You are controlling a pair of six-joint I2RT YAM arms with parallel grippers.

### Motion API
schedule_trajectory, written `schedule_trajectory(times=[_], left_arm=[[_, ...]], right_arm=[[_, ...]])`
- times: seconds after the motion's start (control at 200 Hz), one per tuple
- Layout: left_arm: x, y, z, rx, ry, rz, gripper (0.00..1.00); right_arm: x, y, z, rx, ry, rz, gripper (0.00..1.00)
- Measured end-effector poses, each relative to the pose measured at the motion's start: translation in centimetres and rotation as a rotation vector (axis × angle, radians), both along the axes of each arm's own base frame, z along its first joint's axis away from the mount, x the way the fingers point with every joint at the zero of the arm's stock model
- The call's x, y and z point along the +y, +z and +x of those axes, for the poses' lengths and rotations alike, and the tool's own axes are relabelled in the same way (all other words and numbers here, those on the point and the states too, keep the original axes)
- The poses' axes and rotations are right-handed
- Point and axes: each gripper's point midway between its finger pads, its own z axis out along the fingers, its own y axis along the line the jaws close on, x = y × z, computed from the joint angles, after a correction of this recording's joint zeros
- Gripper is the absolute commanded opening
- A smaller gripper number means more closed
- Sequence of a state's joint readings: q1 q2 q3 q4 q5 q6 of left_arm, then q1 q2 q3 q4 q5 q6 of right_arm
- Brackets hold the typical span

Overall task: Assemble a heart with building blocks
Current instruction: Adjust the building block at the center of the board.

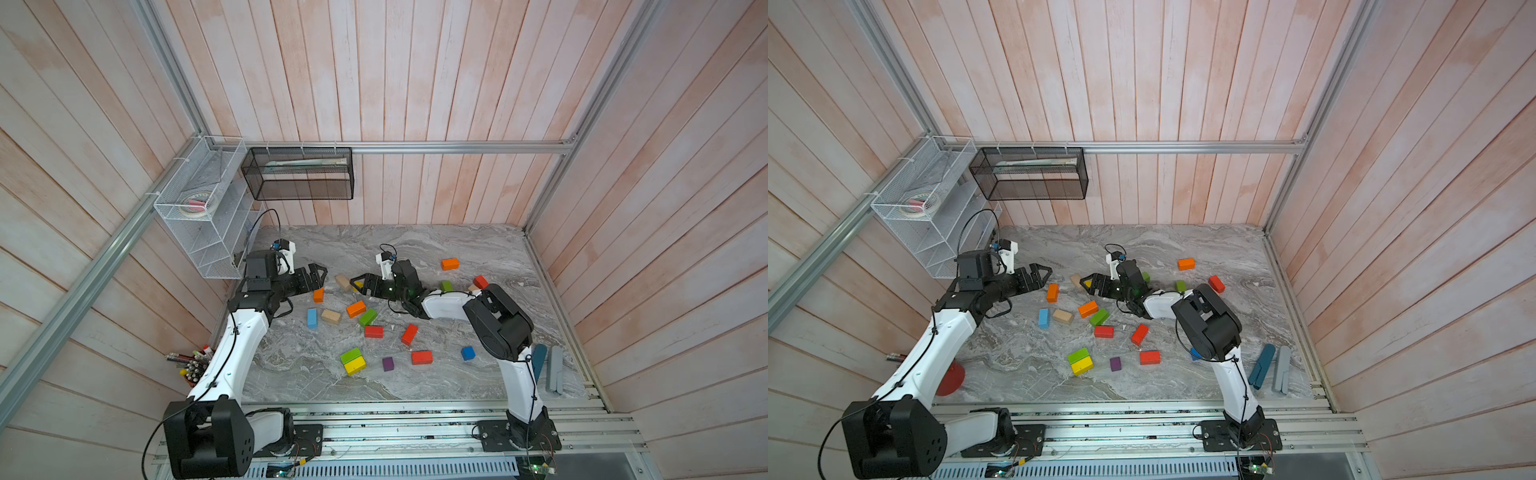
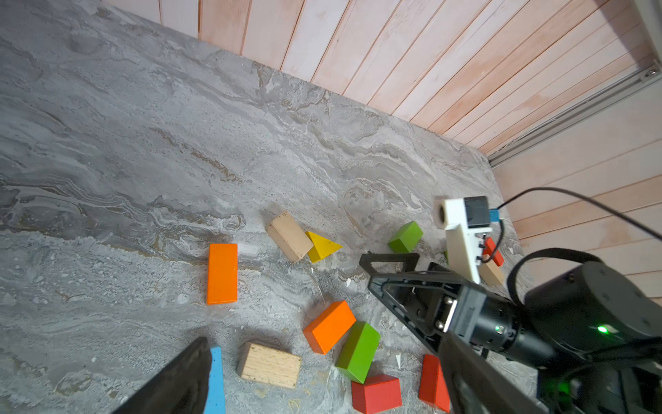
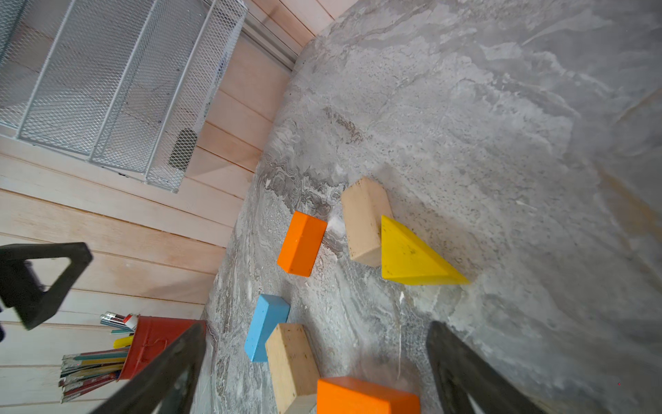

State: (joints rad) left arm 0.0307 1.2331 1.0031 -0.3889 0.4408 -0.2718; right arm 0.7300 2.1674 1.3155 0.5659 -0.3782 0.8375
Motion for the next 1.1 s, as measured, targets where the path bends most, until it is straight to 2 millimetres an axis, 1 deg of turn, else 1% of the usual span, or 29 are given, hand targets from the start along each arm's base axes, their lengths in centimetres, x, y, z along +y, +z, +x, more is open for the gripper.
schedule_trajectory(times=[0.22,0.515,0.77,0.89,1.1], left_arm=[[0.0,0.3,0.1,-0.014,0.001,0.001,1.00],[0.1,0.3,0.1,-0.014,0.003,0.003,1.00],[0.1,0.3,0.2,-0.013,0.004,0.003,1.00],[0.1,0.3,0.2,-0.013,0.004,0.003,1.00],[0.1,0.2,0.2,-0.012,0.006,0.005,1.00]], right_arm=[[0.4,-1.8,0.4,0.035,-0.005,-0.023,0.96],[1.3,-1.5,1.4,0.028,-0.005,-0.013,0.96],[1.5,-2.7,1.6,0.052,-0.009,-0.021,0.96],[1.6,-2.7,1.7,0.052,-0.009,-0.021,0.96],[2.0,-1.7,2.1,0.038,-0.009,-0.009,0.96]])
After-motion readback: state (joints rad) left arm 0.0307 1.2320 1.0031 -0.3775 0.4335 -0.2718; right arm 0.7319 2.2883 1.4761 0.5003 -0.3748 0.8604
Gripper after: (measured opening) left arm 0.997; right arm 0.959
